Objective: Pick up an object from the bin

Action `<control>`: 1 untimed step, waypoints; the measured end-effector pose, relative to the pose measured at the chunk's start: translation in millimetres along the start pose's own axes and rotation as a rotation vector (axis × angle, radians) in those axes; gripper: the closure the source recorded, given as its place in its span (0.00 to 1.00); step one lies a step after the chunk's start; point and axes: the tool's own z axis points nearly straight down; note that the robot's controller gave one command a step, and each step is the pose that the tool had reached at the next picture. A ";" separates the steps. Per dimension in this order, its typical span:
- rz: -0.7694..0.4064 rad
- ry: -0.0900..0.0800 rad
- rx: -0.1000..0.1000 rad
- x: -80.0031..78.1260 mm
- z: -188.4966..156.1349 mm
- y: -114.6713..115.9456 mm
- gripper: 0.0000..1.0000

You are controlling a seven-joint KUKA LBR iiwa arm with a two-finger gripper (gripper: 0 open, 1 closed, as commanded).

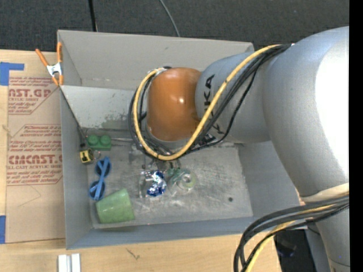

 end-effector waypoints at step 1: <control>-0.024 -0.016 -0.006 10.5 37.5 -51.8 0.00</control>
Offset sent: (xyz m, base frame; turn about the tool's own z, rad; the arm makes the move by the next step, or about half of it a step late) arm -0.0058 -0.0539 -0.0397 -0.0276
